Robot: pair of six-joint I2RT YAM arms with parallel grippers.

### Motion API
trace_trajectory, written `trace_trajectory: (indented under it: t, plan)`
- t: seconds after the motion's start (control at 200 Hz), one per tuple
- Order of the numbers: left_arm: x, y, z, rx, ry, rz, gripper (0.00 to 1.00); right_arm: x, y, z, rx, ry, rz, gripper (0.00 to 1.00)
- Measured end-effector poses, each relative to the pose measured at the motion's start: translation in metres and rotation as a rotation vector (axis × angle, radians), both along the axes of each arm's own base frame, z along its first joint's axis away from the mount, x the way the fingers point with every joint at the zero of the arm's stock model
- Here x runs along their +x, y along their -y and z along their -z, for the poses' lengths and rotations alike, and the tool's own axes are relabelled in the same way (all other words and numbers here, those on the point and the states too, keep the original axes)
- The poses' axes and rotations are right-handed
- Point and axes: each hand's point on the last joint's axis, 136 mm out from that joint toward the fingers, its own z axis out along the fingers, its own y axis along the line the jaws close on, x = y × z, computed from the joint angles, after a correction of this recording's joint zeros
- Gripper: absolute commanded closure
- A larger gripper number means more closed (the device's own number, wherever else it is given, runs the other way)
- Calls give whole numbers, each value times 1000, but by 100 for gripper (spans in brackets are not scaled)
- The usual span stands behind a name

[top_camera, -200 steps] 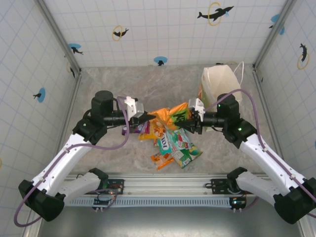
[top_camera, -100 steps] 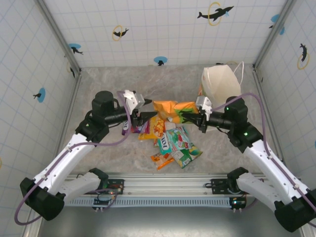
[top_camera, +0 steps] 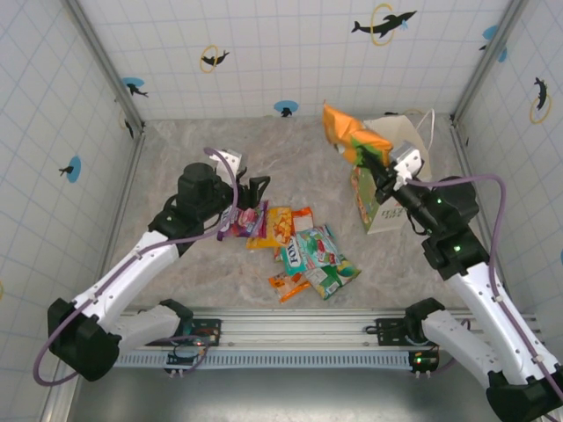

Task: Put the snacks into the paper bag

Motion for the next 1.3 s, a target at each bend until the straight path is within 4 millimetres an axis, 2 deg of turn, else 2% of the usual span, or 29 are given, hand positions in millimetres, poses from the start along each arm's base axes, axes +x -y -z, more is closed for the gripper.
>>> trace_trajectory:
  t: [0.18,0.315,0.4,0.505,0.716,0.791,0.891,1.096,1.301]
  plan:
    - [3,-2,12,-7,-44,-29,25,11,33,-31,87,96,186,78]
    - [5,-1,15,-17,-60,-40,26,23,61,-39,150,109,343,78]
    - [10,-3,21,-20,-84,-70,27,36,81,-33,188,77,450,78]
    - [15,-4,32,-14,-126,-106,27,56,105,-17,219,13,551,80]
    - [18,-6,43,-10,-170,-134,27,87,144,15,306,-111,637,83]
    - [19,-7,43,-10,-169,-141,28,96,146,25,329,-151,623,84]
    - [19,-7,43,-11,-170,-145,28,104,139,35,343,-196,574,84]
    - [19,-7,43,-22,-178,-151,28,110,123,44,357,-245,477,84]
    - [19,-7,43,-22,-178,-151,28,116,117,61,364,-295,448,84]
